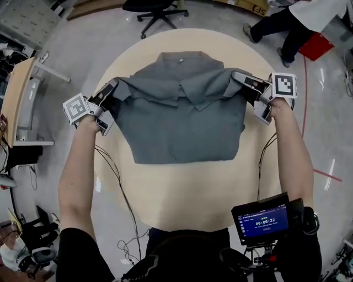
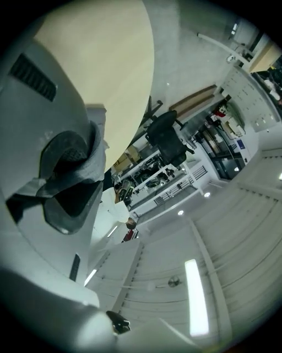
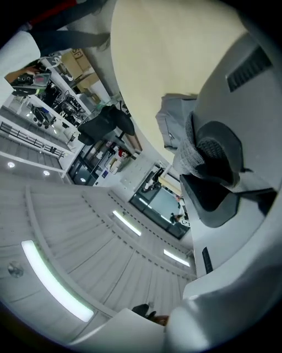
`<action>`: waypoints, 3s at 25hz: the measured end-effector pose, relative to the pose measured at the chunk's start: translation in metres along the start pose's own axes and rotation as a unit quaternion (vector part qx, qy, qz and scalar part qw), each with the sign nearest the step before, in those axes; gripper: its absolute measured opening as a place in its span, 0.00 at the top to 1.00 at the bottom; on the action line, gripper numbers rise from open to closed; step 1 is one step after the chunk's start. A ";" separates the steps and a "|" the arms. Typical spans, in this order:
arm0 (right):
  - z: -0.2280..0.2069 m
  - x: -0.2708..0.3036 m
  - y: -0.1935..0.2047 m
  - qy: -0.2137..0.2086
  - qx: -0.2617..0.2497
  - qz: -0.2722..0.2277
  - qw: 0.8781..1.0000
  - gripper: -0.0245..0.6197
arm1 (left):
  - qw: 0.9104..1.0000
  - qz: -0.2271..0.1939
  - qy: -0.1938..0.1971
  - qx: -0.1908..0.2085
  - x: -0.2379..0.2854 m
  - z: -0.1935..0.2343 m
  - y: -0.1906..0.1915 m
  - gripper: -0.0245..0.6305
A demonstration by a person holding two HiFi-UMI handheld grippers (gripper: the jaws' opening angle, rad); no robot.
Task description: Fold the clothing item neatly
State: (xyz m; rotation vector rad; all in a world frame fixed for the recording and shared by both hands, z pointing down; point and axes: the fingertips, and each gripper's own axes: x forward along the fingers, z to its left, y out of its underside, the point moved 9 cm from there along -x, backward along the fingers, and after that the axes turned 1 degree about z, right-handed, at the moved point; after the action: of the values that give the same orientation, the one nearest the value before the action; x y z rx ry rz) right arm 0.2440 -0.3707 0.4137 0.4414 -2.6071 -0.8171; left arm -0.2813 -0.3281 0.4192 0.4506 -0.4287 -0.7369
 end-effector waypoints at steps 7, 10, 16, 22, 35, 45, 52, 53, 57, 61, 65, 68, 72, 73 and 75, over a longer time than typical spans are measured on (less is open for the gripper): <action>-0.074 0.034 0.005 0.039 0.121 -0.012 0.992 0.91 | 0.992 0.042 -0.054 -0.106 0.058 0.094 -0.016 0.95; -0.091 0.034 -0.002 0.032 0.154 -0.042 0.987 0.90 | 0.987 0.031 -0.046 -0.149 0.063 0.115 -0.028 0.95; -0.117 0.011 -0.012 -0.015 0.226 -0.117 0.967 0.80 | 0.983 0.038 -0.068 -0.167 0.061 0.132 -0.023 0.92; -0.129 -0.004 -0.020 -0.010 0.241 -0.132 0.962 0.76 | 0.982 0.024 -0.101 -0.155 0.054 0.132 -0.027 0.69; -0.134 -0.020 -0.013 -0.058 0.304 -0.141 0.940 0.66 | 0.989 -0.017 -0.088 -0.114 0.039 0.131 -0.039 0.69; -0.144 -0.032 -0.013 -0.020 0.286 -0.118 0.951 0.66 | 0.997 0.015 -0.070 -0.026 0.025 0.121 -0.055 0.69; -0.141 -0.032 -0.012 -0.001 0.258 -0.107 0.960 0.66 | 0.990 0.124 0.030 0.059 0.104 0.071 -0.008 0.69; -0.141 -0.032 -0.012 -0.002 0.258 -0.109 0.960 0.66 | 0.989 0.132 0.012 0.062 0.108 0.076 -0.004 0.69; -0.147 -0.033 -0.014 -0.004 0.261 -0.108 0.959 0.66 | 0.988 0.130 -0.040 0.067 0.113 0.096 -0.006 0.69; -0.150 -0.042 -0.016 -0.006 0.254 -0.102 0.962 0.66 | 0.986 0.127 -0.069 0.078 0.113 0.105 -0.002 0.74; -0.154 -0.055 -0.014 -0.001 0.261 -0.095 0.961 0.66 | 0.986 0.122 -0.074 0.088 0.115 0.105 -0.004 0.74; -0.164 -0.087 -0.016 0.021 0.267 -0.128 0.955 0.66 | 0.985 0.123 -0.077 0.094 0.118 0.105 -0.001 0.74; -0.151 -0.109 -0.022 0.033 0.199 -0.148 0.968 0.66 | 0.986 0.102 -0.061 0.116 0.113 0.101 -0.001 0.74; -0.147 -0.109 -0.023 0.036 0.175 -0.147 0.973 0.66 | 0.987 0.090 -0.054 0.121 0.111 0.099 -0.001 0.74; -0.131 -0.108 -0.027 0.039 0.120 -0.149 0.981 0.66 | 0.988 0.065 -0.045 0.134 0.104 0.090 -0.003 0.74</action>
State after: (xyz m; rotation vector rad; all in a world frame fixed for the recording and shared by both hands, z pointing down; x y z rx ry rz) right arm 0.4011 -0.4114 0.4697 0.9310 -2.6109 -0.5593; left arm -0.2605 -0.4259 0.5135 0.6358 -0.6406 -0.5760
